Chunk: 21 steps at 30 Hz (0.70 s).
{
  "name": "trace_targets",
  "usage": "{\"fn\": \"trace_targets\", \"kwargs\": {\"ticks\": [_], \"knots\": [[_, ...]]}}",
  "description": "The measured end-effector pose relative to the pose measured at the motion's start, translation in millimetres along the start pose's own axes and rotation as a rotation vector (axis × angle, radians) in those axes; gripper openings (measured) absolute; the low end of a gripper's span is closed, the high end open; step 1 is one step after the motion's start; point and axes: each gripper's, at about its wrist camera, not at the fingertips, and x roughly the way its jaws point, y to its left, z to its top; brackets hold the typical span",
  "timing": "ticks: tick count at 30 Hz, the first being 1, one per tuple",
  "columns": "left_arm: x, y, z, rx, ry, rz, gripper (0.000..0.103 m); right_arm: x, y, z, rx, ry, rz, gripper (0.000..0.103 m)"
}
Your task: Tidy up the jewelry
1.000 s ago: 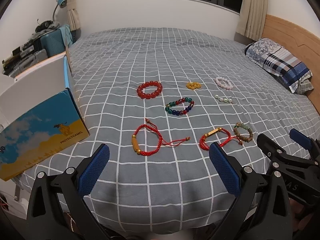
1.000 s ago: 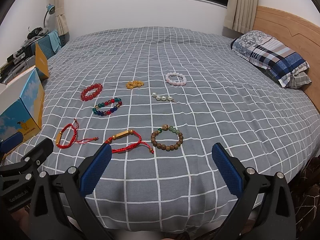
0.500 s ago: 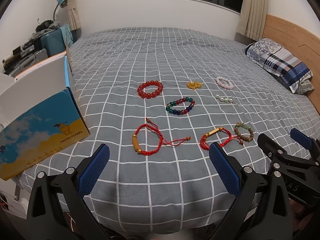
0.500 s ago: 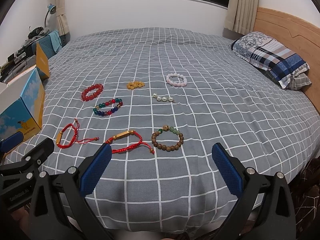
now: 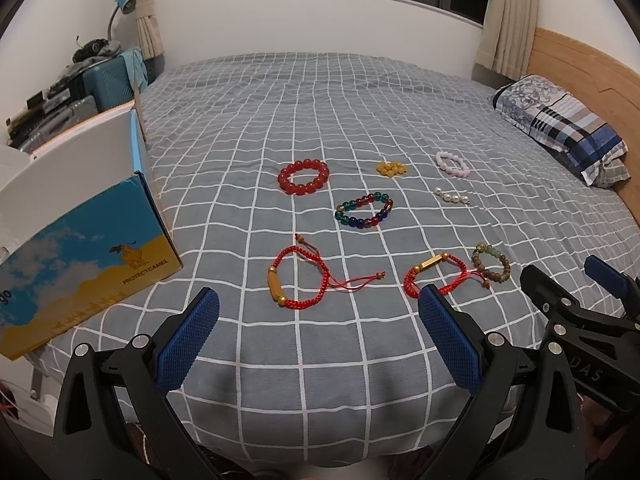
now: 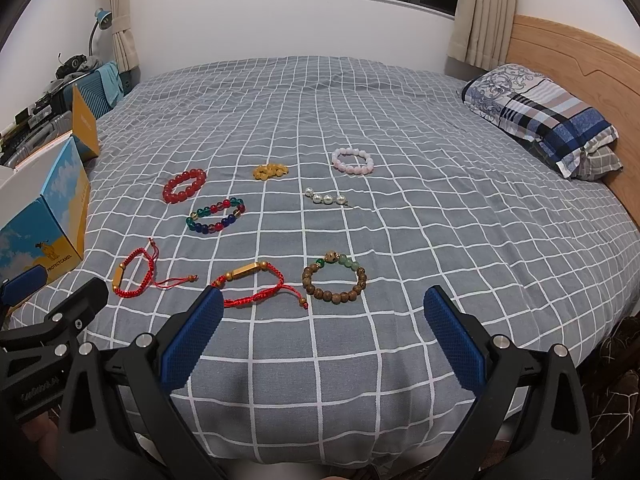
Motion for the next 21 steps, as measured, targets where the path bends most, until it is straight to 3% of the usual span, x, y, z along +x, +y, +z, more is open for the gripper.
{"fn": "trace_targets", "kwargs": {"ticks": [21], "knots": [[-0.9,-0.5,0.0,0.003,0.001,0.001,0.097,-0.3,0.4,0.3,0.0,-0.003,-0.002,0.096]]}}
